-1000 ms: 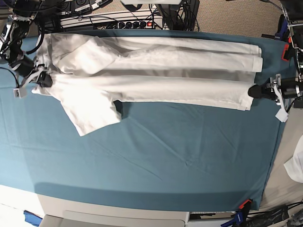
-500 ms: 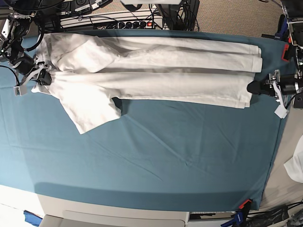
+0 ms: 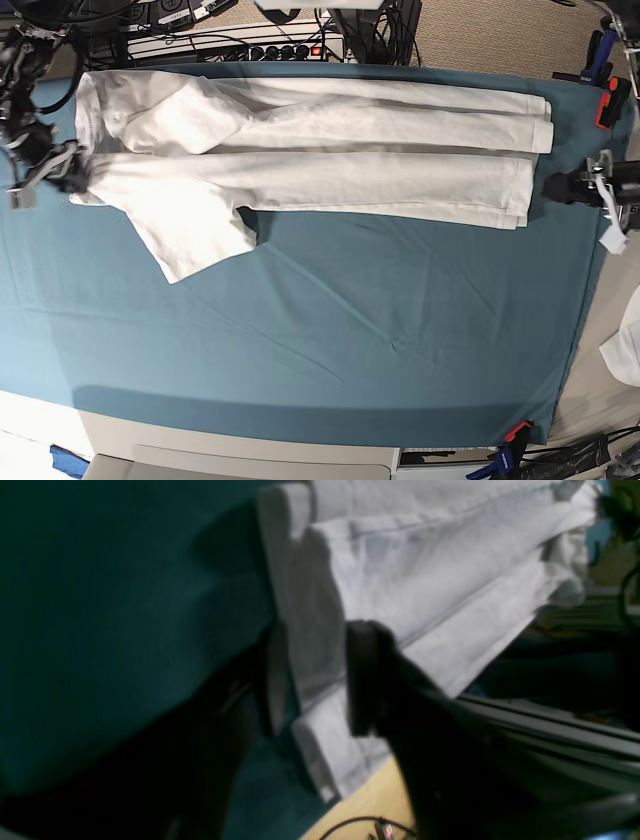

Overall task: Fold the T-shirt properly
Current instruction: 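Grasp the shirt's sleeve end with the right gripper and tuck it inward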

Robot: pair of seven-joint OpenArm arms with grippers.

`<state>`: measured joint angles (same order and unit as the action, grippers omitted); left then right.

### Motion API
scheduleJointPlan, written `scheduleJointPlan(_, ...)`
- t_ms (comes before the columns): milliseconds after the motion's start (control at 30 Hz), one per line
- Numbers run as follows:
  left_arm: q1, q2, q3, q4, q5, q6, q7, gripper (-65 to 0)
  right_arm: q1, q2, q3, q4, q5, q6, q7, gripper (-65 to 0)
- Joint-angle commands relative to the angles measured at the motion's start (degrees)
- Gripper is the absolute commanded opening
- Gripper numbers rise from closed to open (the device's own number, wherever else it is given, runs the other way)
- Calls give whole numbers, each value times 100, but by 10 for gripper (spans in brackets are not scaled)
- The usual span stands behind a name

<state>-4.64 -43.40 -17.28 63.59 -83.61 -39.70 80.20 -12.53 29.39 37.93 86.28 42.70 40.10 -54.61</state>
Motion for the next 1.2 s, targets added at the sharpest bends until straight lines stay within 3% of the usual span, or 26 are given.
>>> scheduleJointPlan(0, -96, -170, -142, 118, -139, -30, -20, -415, 35, 173, 216, 212, 66, -10, 240, -464)
scheduleJointPlan(133, -109, -166, -623, 238, -139, -30, -20, -415, 225, 170, 732, 560, 48, -10, 463, -464)
scheduleJointPlan(267, -109, -166, -1069, 352, -139, -30, -20, -416, 667, 90, 765, 549, -232, -10, 411, -464)
scheduleJointPlan(433, -109, -168, -1491, 507, -139, -30, -46, -416, 1038, -326, 483, 549, -490, -10, 466, -464)
scheduleJointPlan(567, -107, -166, -1591, 516, -139, -30, -68, -416, 1290, -612, -149, 367, -807, -10, 673, -464)
scheduleJointPlan(800, -105, -131, -1591, 516, -139, -30, -66, -416, 2214, -699, -1231, -1027, -1381, -10, 953, -464)
scheduleJointPlan(933, -107, -120, -1591, 516, -139, -30, -68, -416, 2791, -702, -1368, -2022, -1303, -10, 872, -458)
scheduleJointPlan(1033, -107, -118, -1591, 516, -139, -30, -68, -416, 3093, -702, -1366, -2662, -1036, -28, 721, -396)
scheduleJointPlan(1167, -107, -118, -1591, 516, -139, -30, -70, -416, 3241, -704, -1368, -3307, -772, -31, 675, -393)
